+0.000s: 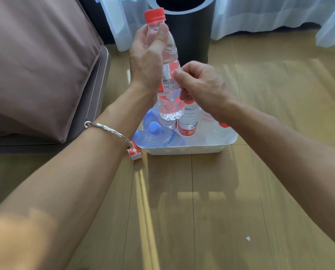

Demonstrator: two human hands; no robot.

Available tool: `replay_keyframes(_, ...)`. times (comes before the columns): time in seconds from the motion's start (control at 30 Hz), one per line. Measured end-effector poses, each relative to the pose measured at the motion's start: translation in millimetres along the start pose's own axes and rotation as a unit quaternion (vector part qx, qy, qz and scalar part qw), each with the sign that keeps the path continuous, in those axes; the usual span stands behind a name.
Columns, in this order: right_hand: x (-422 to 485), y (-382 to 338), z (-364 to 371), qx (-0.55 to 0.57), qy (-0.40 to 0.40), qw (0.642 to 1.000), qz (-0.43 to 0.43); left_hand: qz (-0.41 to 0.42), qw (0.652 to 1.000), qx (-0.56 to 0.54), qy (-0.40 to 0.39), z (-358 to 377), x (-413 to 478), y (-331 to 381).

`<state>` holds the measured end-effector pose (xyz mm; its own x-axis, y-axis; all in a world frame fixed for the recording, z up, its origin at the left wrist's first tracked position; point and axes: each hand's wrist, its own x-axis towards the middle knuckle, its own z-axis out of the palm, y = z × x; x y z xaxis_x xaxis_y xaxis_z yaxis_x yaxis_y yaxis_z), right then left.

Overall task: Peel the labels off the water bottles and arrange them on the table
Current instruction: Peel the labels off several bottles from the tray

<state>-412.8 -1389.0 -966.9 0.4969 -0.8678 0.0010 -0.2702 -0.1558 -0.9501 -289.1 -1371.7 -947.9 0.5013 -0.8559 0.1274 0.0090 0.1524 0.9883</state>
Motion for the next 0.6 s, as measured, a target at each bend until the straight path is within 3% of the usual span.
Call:
replay_keyframes(0.13, -2.8, 9.9, -4.9, 0.076, 0.006, 0.997, 0.021, -0.064, 0.992, -0.104, -0.025, -6.9, 7.8, 10.5)
replay_keyframes(0.2, -6.6, 19.5, -9.5, 0.089, -0.012, 0.995, 0.044, -0.122, 0.964, -0.221, -0.086, -9.7, 8.7, 18.8)
replay_keyframes(0.27, -7.7, 27.3, -14.7, 0.098, -0.044, 0.992, 0.064, -0.144, 0.946, -0.269, -0.109, -9.3, 8.1, 23.7)
replay_keyframes(0.4, -4.6, 31.3, -27.1, 0.106, -0.151, 0.976, 0.113, -0.143, 0.954, -0.238, -0.115, -7.4, 2.3, 26.3)
replay_keyframes(0.5, -1.9, 28.7, -32.3, 0.165, -0.158, 0.962, 0.147, -0.155, 0.957, -0.204, -0.137, -9.4, 1.2, 29.7)
replay_keyframes(0.6, 0.5, 17.4, -34.6, 0.23, -0.215, 0.943, 0.112, -0.157, 0.958, -0.184, -0.155, -7.5, -4.4, 33.7)
